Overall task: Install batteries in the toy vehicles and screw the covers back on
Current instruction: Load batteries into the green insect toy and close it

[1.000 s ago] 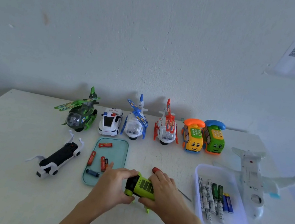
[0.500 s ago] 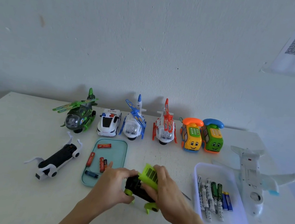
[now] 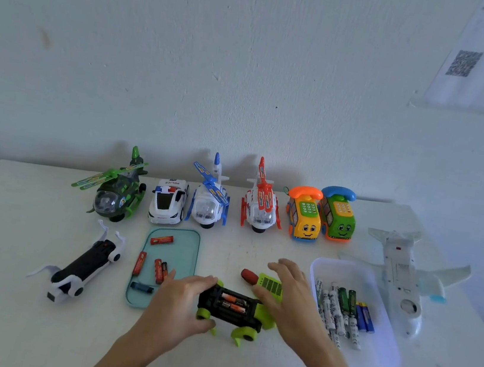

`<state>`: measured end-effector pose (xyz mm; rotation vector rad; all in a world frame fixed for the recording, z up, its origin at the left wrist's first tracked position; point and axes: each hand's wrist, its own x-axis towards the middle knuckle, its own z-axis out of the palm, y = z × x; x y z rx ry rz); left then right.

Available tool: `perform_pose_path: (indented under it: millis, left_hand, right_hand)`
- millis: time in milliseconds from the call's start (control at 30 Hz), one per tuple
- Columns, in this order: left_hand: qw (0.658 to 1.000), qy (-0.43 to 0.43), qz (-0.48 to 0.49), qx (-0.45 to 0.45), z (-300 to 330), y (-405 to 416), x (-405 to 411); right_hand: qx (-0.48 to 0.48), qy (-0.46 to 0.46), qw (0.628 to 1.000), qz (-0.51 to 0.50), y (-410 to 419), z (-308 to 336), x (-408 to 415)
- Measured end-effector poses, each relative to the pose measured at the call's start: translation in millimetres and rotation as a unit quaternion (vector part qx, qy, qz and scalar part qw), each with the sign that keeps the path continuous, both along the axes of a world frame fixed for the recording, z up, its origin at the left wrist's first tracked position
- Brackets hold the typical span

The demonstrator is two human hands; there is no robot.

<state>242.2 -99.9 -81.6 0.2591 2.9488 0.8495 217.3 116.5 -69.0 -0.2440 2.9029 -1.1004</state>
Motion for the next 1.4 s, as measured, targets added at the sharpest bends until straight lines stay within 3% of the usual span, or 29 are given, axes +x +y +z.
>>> perform_pose_path:
  millis: [133, 233, 667, 1000, 1400]
  left_hand:
    - [0.999, -0.004, -0.027, -0.047, 11.4, 4.3, 0.2]
    - [0.999, 0.012, -0.014, -0.039, 17.2, 13.6, -0.2]
    - [0.993, -0.047, 0.100, -0.051, 23.3, 51.3, -10.7]
    - [0.979, -0.116, 0.100, -0.133, 41.1, 70.1, -15.7]
    - [0.983, -0.115, 0.091, -0.115, 54.3, 77.2, -7.8]
  right_hand:
    - [0.029, -0.068, 0.993, 0.096, 2.3, 4.9, 22.3]
    - [0.097, -0.061, 0.989, 0.094, -1.1, 0.4, 28.6]
    - [0.019, -0.072, 0.996, 0.041, -7.3, -1.6, 34.0]
    - [0.008, -0.068, 0.997, 0.038, -7.0, -0.1, 35.7]
    - [0.001, -0.071, 0.997, 0.041, -4.0, -5.6, 36.3]
